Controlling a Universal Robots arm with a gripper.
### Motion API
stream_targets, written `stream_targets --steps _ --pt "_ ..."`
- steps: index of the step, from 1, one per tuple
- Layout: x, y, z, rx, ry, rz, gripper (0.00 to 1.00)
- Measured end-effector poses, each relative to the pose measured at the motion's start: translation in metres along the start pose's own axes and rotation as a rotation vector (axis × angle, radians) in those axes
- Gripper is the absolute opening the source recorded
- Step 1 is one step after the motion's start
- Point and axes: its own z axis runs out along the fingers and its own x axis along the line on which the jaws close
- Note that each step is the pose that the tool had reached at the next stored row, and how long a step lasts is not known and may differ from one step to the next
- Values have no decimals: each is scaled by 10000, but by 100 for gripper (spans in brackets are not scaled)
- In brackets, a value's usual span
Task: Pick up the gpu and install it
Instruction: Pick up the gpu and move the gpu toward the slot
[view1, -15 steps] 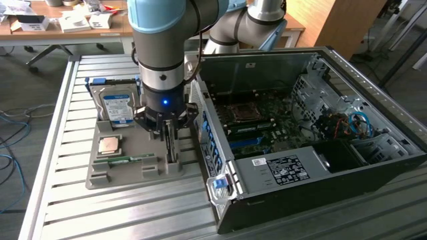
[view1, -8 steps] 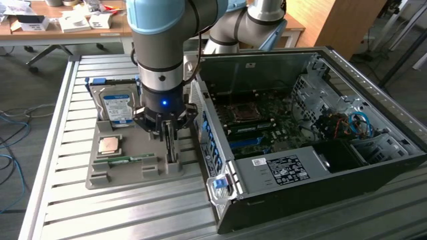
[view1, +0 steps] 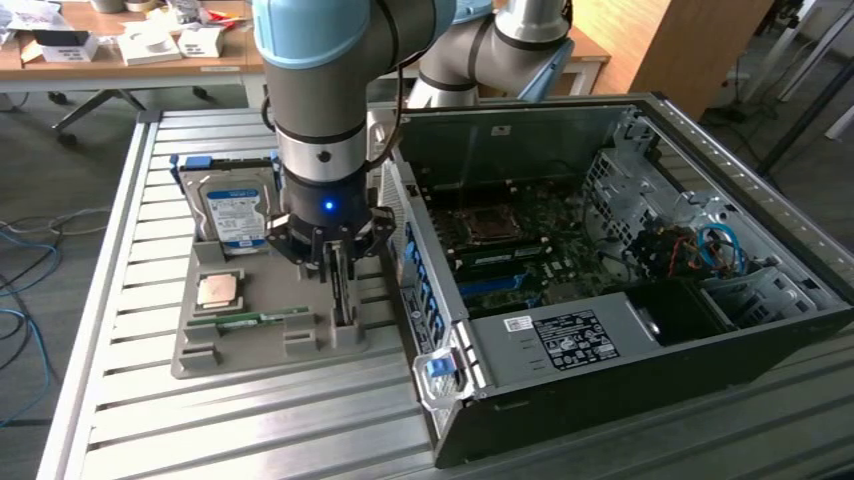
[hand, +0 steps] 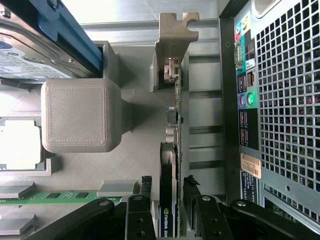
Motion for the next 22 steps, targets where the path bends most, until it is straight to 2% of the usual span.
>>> stream_targets --steps 5,6,7,8,22 --pt "0 0 0 0 0 0 38" --pt "0 0 0 0 0 0 31" --pt "0 0 0 1 0 0 31" --pt "0 0 0 1 0 0 26" --pt "-11 1 2 1 1 -1 26"
